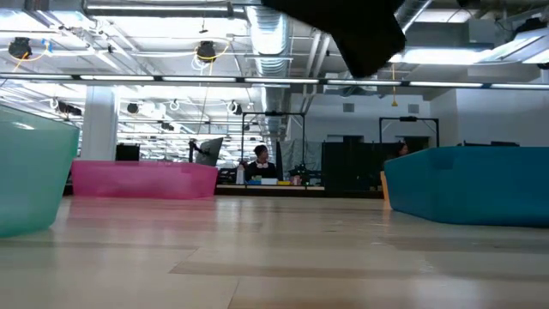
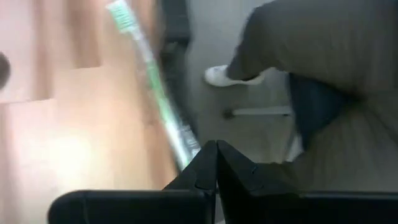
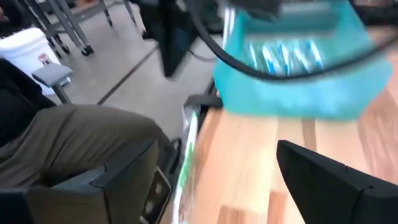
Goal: Pick & Place Toothbrushes
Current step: Put the green toothbrush into the blue bin
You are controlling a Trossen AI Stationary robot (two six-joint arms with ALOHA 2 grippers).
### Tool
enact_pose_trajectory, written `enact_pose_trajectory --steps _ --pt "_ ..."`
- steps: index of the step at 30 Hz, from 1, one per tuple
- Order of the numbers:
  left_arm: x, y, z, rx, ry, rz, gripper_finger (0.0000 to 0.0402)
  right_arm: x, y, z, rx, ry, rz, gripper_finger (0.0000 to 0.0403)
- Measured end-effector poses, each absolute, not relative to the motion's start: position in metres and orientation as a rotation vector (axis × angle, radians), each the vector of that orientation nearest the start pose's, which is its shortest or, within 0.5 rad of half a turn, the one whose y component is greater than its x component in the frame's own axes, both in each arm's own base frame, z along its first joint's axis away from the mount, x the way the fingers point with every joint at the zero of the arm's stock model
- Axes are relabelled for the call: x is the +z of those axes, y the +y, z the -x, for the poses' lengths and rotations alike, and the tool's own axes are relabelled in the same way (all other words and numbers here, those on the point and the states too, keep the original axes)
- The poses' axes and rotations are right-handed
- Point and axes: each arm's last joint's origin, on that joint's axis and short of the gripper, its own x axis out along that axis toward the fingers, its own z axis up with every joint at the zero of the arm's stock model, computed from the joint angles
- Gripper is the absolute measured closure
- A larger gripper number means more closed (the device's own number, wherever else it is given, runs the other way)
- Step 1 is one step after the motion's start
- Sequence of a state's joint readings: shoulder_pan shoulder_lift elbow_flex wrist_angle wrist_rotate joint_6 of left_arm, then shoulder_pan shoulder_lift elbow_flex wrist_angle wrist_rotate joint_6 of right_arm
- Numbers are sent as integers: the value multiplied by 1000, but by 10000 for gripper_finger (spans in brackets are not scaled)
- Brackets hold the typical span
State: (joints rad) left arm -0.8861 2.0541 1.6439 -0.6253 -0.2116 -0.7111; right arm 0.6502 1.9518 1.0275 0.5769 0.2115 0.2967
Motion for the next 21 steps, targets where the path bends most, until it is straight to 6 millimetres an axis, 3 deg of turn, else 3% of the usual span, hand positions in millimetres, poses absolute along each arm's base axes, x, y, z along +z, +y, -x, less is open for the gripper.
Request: enact_pose_trajectory --steps 5,11,16,21 --pt "206 -341 -287 -315 1073 127 401 149 240 -321 355 480 -206 89" --pt "193 -346 -290 -331 1109 142 401 149 263 -304 438 514 -200 122" --pt "193 -346 -290 -325 1108 154 401 155 284 -292 430 595 -188 180" --pt "193 -344 -293 -313 1093 144 401 166 297 -289 419 551 -98 254"
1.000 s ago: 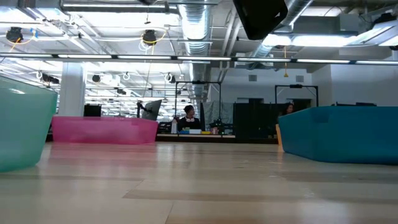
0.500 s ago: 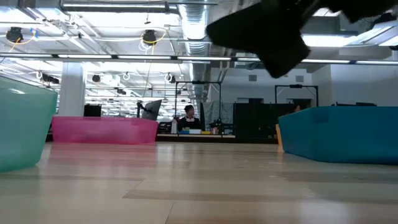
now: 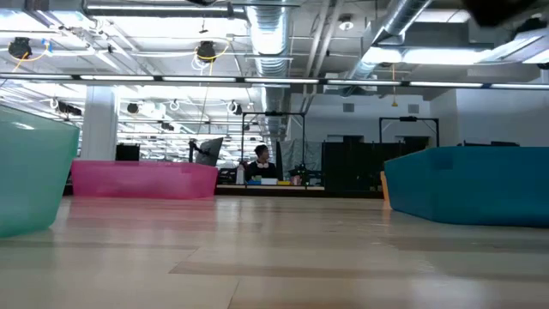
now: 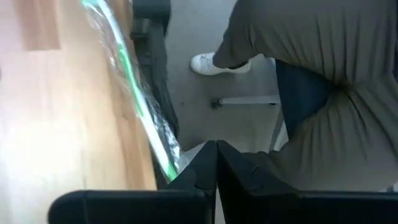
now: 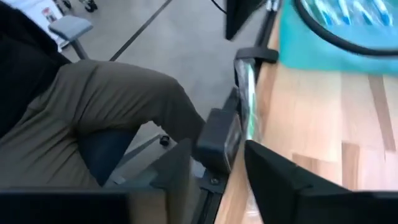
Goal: Pick & Place Toothbrushes
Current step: Put the green toothbrush into the blue bin
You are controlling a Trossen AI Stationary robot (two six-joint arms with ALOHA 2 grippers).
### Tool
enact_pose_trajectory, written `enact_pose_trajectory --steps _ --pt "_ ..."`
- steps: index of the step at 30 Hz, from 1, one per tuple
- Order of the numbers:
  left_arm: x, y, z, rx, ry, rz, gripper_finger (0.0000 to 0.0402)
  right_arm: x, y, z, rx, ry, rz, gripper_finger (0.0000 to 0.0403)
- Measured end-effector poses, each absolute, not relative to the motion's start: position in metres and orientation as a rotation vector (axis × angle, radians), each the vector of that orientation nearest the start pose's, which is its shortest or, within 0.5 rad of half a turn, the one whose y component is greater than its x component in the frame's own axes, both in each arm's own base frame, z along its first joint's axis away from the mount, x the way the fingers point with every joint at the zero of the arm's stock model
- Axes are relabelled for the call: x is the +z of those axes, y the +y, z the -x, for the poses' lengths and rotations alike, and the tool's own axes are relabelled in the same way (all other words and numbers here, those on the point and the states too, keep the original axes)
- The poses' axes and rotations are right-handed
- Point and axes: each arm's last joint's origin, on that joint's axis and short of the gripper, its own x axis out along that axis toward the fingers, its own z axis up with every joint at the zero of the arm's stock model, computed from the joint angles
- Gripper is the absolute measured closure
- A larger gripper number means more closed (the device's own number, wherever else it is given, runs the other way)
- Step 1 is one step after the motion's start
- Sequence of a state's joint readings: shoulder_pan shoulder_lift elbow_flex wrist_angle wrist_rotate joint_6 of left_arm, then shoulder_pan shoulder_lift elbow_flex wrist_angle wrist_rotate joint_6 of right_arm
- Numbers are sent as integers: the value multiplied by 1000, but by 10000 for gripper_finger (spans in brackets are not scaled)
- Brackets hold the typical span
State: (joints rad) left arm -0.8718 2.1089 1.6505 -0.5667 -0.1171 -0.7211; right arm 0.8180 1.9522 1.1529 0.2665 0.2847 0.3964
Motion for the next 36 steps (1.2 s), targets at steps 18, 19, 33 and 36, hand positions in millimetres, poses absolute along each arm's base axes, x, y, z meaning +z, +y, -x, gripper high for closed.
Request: enact_pose_trajectory --steps 18,19,33,36 --pt "287 -334 -253 -171 668 46 401 154 296 -286 388 596 60 181" --pt "288 -334 -252 -163 656 44 401 150 298 -287 380 591 68 166" --pt "291 -335 -252 -131 614 47 401 102 311 -316 326 662 163 117" --pt "291 -335 -252 -132 611 51 401 95 310 -318 315 671 164 117"
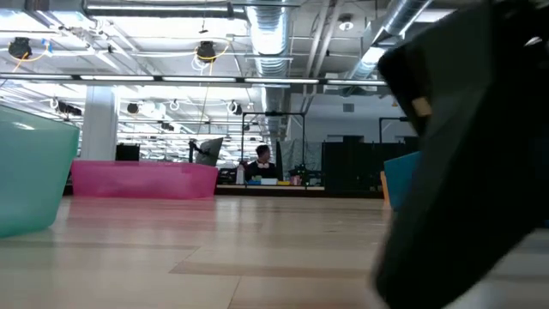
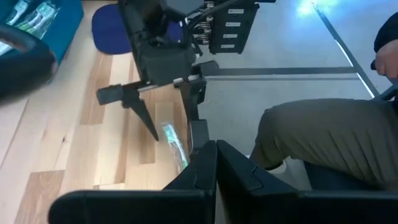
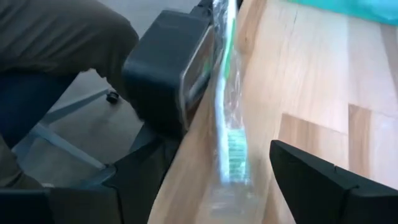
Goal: Pick & Place Toothbrushes
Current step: Put the green toothbrush into the blue bin
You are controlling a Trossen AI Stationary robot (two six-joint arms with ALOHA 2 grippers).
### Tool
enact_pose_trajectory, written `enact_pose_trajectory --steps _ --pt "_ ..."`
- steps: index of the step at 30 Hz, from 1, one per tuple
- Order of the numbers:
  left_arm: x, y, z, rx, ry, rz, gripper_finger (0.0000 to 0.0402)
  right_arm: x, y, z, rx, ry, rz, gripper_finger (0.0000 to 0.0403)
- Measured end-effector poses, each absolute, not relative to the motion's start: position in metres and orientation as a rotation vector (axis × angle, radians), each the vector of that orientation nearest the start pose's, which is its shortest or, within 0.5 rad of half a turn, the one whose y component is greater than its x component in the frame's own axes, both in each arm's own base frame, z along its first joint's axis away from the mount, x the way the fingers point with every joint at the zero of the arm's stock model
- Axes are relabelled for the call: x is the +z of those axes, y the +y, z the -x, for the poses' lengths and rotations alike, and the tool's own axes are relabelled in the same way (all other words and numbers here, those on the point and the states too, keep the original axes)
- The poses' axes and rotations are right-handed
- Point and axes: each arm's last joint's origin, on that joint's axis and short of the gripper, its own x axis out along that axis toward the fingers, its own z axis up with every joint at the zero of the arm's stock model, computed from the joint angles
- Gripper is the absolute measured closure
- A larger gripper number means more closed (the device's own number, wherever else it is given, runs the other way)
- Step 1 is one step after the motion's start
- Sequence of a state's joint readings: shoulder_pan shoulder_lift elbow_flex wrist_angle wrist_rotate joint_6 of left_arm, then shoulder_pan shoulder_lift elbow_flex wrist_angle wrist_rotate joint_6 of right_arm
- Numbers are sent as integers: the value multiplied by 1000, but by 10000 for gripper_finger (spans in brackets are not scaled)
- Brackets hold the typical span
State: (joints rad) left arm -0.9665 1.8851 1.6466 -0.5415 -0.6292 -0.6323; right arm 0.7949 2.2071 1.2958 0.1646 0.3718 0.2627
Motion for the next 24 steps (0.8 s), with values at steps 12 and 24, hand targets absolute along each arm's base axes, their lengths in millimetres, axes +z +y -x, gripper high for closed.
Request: enact_pose_trajectory --steps 12,24 --pt "291 -335 -252 -134 608 55 401 92 307 -322 296 682 123 117" --pt "291 -335 -252 -135 608 56 401 92 305 -321 300 709 116 117"
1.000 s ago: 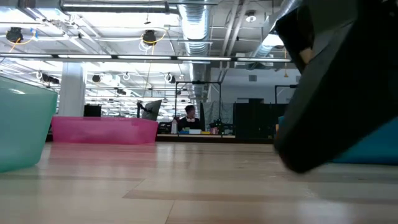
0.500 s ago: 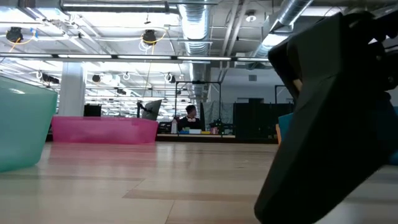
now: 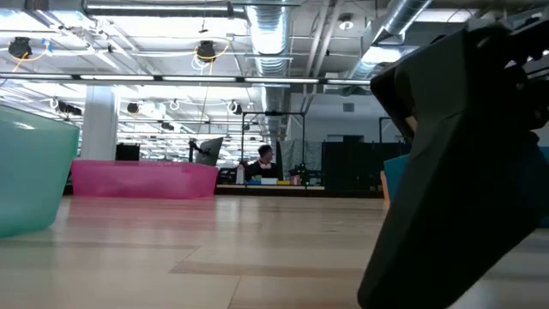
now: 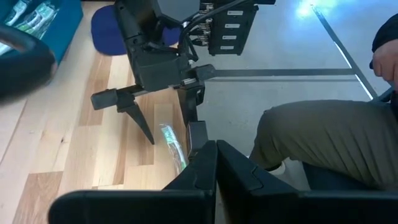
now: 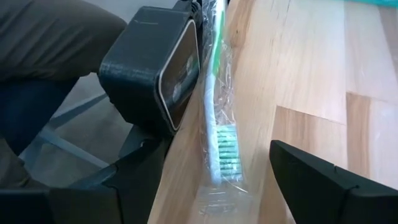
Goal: Pick & Place Toothbrushes
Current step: Put the green toothbrush into the blue bin
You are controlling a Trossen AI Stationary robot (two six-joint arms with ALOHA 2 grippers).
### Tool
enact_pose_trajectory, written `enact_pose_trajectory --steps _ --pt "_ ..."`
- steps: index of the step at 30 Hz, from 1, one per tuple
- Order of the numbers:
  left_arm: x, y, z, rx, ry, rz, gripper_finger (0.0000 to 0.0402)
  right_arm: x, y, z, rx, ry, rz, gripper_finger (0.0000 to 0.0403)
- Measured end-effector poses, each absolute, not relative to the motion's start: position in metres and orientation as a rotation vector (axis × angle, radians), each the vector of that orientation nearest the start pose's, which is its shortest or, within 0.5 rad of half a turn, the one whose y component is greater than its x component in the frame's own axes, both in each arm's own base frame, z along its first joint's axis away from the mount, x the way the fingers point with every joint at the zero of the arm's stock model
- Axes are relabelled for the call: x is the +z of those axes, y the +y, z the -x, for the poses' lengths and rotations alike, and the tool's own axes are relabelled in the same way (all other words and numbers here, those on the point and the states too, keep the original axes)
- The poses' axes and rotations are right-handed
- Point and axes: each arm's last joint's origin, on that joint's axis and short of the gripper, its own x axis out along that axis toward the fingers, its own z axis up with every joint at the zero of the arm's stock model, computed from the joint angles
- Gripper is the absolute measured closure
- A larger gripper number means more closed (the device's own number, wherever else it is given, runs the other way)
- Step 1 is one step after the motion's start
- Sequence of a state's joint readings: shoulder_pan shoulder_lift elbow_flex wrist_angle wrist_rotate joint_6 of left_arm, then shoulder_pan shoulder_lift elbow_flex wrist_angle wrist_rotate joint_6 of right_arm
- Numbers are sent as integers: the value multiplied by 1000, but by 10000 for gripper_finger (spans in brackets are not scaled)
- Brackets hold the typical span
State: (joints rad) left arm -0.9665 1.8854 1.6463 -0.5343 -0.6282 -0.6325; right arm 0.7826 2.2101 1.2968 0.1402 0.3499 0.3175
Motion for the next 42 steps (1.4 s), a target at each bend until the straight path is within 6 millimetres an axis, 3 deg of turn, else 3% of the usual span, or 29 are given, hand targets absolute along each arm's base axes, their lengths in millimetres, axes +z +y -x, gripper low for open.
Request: enact_pose_trajectory --steps 23,42 --pt "291 -335 -252 -140 612 57 402 91 298 -327 321 759 46 123" --pt "291 -336 -252 -141 612 57 402 89 297 -326 323 767 59 275"
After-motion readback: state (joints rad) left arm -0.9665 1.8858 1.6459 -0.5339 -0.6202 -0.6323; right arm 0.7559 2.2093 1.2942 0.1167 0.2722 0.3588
